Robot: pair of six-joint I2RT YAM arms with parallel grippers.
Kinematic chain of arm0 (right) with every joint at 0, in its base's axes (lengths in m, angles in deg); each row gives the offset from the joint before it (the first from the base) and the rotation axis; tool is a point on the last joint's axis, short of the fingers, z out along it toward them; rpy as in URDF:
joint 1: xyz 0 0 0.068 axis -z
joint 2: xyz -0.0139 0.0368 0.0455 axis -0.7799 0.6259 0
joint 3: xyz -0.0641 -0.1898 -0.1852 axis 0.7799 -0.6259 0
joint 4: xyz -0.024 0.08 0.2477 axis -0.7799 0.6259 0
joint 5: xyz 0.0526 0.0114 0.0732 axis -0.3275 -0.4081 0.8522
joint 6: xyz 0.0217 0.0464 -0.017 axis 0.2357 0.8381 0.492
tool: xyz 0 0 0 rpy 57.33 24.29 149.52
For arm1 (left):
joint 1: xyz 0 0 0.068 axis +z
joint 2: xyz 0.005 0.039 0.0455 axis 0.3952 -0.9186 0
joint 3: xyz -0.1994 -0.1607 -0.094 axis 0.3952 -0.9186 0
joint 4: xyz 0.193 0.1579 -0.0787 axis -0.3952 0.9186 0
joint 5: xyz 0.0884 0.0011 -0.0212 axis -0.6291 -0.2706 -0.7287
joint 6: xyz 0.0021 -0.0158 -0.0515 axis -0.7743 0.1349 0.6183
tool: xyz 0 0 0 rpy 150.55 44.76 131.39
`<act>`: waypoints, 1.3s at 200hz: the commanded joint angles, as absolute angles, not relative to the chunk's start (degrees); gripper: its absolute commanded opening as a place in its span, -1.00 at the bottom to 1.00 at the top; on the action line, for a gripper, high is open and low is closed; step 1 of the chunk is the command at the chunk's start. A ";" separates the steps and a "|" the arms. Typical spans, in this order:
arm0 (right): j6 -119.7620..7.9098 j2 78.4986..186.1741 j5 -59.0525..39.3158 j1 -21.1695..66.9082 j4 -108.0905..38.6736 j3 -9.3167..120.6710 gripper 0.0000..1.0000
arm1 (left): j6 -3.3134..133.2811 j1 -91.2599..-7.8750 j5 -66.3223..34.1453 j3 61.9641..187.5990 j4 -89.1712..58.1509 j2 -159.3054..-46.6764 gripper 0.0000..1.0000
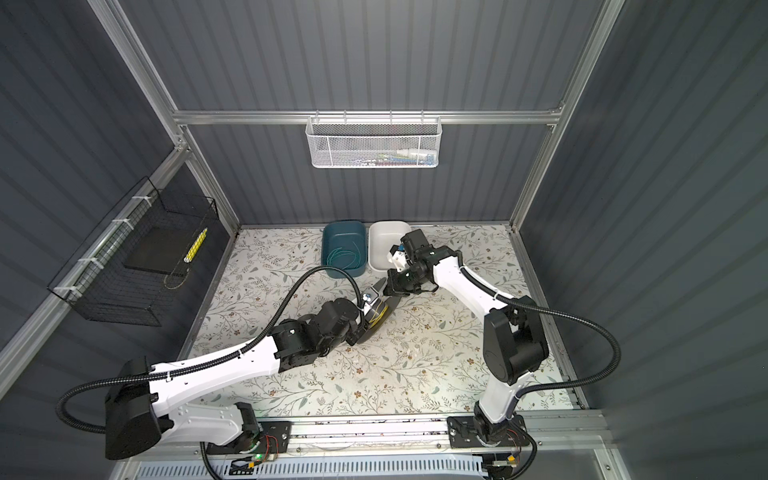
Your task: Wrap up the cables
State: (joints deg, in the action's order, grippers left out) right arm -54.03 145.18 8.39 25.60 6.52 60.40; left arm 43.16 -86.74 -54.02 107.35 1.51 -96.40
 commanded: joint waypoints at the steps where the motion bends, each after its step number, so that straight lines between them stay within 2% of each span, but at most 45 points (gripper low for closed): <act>1: -53.15 147.86 -5.60 30.59 -2.67 60.00 -1.00 | 41.52 -92.00 -51.01 106.13 10.77 -96.76 -1.00; 87: -51.57 148.93 -5.19 32.60 -7.06 53.50 -1.00 | 39.06 -97.36 -57.17 106.61 7.84 -100.21 -1.00; 133: -49.88 143.45 -3.64 35.40 -8.04 50.04 -1.00 | 36.19 -98.36 -68.37 106.67 2.51 -106.17 -1.00; 159: -48.05 136.63 -4.37 37.89 -7.94 46.44 -0.65 | 32.62 -98.47 -74.15 105.74 -1.69 -110.12 -1.00; 180: -46.20 129.72 -4.15 39.58 -8.39 42.32 -0.50 | 31.63 -98.51 -75.12 107.50 -1.55 -114.51 -1.00; 229: -43.62 116.53 -2.11 40.17 -8.16 35.09 -0.36 | 34.93 -98.69 -72.46 114.61 5.68 -125.63 -1.00; 246: -43.82 113.54 -2.10 40.18 -6.55 34.76 -0.30 | 36.06 -98.66 -71.04 115.73 6.99 -127.62 -0.77; 260: -44.28 112.04 -2.23 40.17 -5.25 34.91 -0.24 | 37.47 -98.63 -69.61 117.46 9.63 -128.95 -0.39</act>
